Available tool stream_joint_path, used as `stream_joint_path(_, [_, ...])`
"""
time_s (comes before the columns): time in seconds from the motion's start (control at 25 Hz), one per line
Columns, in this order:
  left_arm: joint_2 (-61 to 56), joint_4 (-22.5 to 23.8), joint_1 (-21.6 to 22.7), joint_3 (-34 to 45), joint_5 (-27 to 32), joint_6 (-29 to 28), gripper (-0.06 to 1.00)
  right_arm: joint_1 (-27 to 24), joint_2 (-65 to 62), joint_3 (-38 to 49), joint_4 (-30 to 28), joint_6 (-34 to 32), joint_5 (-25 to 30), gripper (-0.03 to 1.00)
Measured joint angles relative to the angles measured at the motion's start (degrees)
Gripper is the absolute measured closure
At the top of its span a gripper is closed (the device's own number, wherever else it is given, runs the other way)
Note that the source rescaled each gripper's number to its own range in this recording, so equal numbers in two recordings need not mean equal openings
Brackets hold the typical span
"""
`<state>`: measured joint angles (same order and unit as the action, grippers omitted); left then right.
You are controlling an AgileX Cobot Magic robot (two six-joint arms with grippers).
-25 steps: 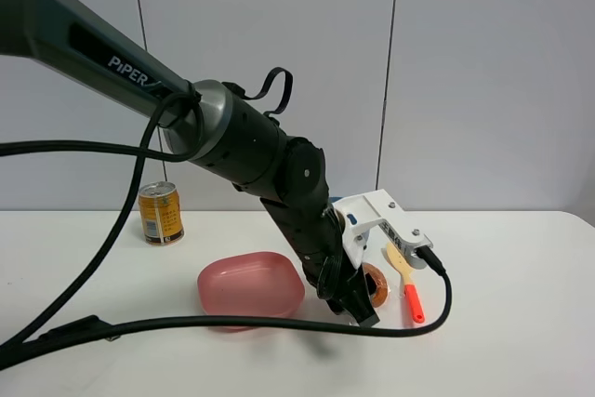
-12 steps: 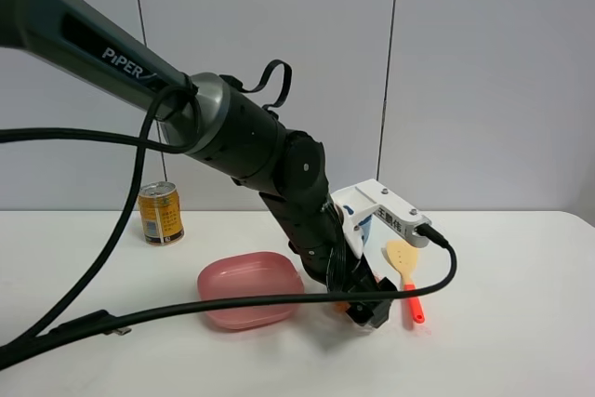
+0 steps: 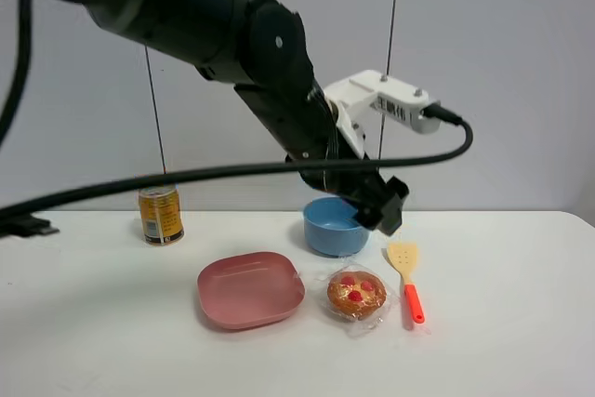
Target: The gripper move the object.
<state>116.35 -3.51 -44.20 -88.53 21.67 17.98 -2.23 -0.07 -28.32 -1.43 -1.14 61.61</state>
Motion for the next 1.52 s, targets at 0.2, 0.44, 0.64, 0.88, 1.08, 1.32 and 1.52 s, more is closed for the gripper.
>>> stream_joint_path(0.2, [-6.0,6.6,2.8,0.0,2.0,-2.3,-0.05,0.0,0.0,0.0,0.0,0.0,0.0,-0.03])
stream_joint_path(0.44, [-10.1,8.0,12.7,0.0,8.8,-3.3,-0.05,0.0,0.0,0.0,0.0,0.0,0.0,-0.03])
stream_joint_path(0.64, [-14.9,11.4,22.9,0.0,15.6,-5.9,-0.05,0.0,0.0,0.0,0.0,0.0,0.0,-0.03])
stream_joint_path(0.88, [-22.8,13.0,33.0,4.2,19.1,-7.3,-0.05,0.0,0.0,0.0,0.0,0.0,0.0,-0.03])
stream_joint_path(1.08, [-35.3,13.0,40.2,18.1,18.3,-9.9,-0.05,0.0,0.0,0.0,0.0,0.0,0.0,-0.03])
stream_joint_path(1.32, [-57.8,13.0,46.6,34.4,21.0,-16.3,-0.05,0.0,0.0,0.0,0.0,0.0,0.0,-0.03])
stream_joint_path(1.52, [-80.2,12.4,49.3,43.6,27.7,-22.0,-0.05,0.0,0.0,0.0,0.0,0.0,0.0,-0.03])
